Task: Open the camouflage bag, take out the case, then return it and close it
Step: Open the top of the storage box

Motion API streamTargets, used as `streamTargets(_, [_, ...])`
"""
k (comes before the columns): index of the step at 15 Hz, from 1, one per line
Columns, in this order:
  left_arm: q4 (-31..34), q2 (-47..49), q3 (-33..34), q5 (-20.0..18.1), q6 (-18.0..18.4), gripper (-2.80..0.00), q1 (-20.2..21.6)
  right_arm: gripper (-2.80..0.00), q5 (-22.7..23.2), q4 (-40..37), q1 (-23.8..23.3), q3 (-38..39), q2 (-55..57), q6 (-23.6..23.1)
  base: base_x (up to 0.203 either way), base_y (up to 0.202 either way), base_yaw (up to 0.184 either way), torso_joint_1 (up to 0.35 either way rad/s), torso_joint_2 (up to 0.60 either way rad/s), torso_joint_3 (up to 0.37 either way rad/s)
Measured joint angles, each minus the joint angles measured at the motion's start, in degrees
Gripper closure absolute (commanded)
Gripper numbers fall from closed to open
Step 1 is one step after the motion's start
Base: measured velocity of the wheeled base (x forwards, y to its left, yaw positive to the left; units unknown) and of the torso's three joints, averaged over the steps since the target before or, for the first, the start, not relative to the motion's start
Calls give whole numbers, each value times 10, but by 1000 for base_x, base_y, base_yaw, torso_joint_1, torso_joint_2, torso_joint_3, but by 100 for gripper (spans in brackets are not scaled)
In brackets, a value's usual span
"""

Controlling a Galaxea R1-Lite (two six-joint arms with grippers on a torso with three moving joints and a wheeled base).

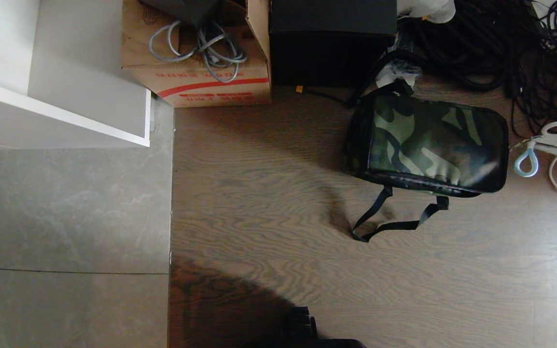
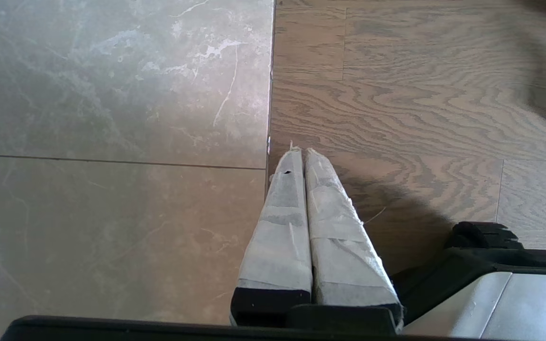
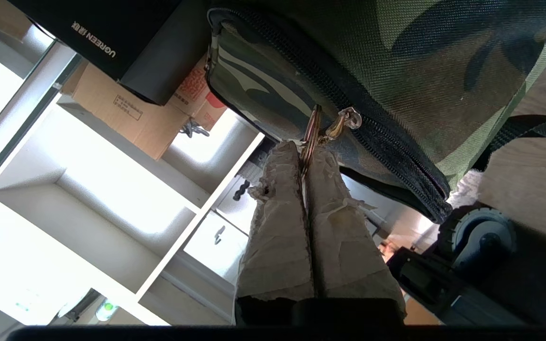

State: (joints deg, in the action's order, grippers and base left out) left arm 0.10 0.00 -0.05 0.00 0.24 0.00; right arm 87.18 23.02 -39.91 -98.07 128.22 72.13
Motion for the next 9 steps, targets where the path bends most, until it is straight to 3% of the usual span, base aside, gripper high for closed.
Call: streamTargets(9, [0,0,0,0,-1,0,0,0,0,-1,0,3,-2,0,0,0,0,0,0,0])
